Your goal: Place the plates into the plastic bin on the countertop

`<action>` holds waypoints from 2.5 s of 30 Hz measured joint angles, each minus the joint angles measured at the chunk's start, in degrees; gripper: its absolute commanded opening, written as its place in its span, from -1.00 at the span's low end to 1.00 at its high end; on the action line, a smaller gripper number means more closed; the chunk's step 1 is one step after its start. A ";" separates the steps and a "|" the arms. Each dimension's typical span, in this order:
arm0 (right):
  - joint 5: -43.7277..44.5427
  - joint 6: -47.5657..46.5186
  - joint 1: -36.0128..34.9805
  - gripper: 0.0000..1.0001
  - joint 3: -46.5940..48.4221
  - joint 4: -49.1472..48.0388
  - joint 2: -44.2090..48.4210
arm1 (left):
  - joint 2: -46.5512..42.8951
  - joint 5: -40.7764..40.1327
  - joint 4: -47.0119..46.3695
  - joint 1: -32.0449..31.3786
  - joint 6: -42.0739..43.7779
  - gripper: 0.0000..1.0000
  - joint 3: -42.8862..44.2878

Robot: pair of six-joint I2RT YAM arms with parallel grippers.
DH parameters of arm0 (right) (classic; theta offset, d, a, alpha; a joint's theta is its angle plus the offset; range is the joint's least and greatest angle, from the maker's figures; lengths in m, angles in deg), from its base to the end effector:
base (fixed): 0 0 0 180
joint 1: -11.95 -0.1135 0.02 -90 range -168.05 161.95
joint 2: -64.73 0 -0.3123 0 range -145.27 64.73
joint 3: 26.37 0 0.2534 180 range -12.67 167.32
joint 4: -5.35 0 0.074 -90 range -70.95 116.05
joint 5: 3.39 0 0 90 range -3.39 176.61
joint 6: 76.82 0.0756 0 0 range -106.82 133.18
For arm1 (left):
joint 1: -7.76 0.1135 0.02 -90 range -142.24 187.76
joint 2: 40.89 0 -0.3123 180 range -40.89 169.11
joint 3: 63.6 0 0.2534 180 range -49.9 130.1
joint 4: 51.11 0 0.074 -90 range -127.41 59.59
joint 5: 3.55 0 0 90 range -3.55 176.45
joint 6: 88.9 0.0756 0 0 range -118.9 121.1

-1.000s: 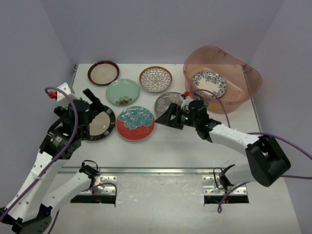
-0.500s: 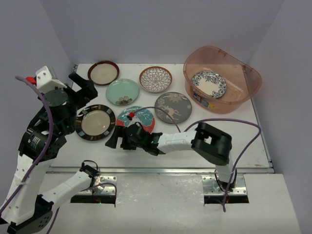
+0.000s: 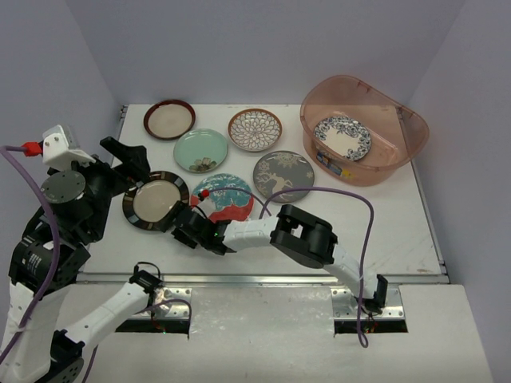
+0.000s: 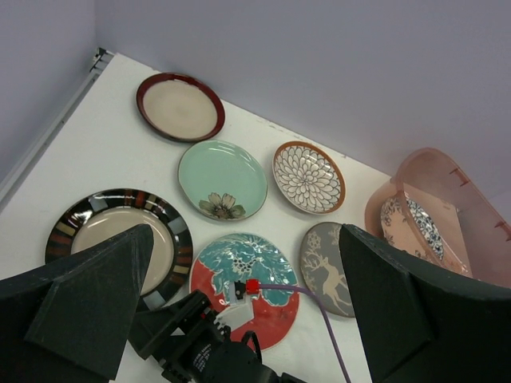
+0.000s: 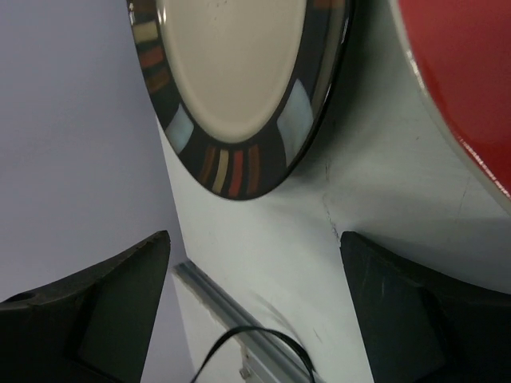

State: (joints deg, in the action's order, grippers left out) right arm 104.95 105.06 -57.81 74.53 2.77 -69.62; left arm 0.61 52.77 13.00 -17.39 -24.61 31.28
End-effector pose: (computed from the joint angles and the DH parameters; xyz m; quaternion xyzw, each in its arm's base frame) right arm 0.2212 0.5311 0.1224 0.2419 0.8276 0.4588 0.2146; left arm 0.0828 0.0074 0.4983 -0.1884 0.7362 -0.0607 0.6472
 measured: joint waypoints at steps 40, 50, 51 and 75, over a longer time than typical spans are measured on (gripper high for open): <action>-11.12 -0.70 10.18 -1.00 12.11 0.09 -8.71 | -3.63 1.18 -2.69 0.00 0.64 1.00 -11.79; -18.58 -6.89 15.94 -1.00 5.07 -1.49 -2.13 | -4.28 0.92 -4.06 0.00 0.64 1.00 -12.98; -19.27 -7.35 16.37 -1.00 5.07 -1.46 -2.04 | -4.47 0.93 -4.34 0.00 0.63 1.00 -13.21; -29.10 -10.59 25.12 -1.00 -0.53 -3.38 12.72 | -7.48 -3.22 -7.89 0.00 -0.07 1.00 -29.18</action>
State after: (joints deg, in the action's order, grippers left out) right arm 75.85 94.47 -32.69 73.99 -0.61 -56.90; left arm -6.87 49.55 5.11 -17.39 -24.68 2.09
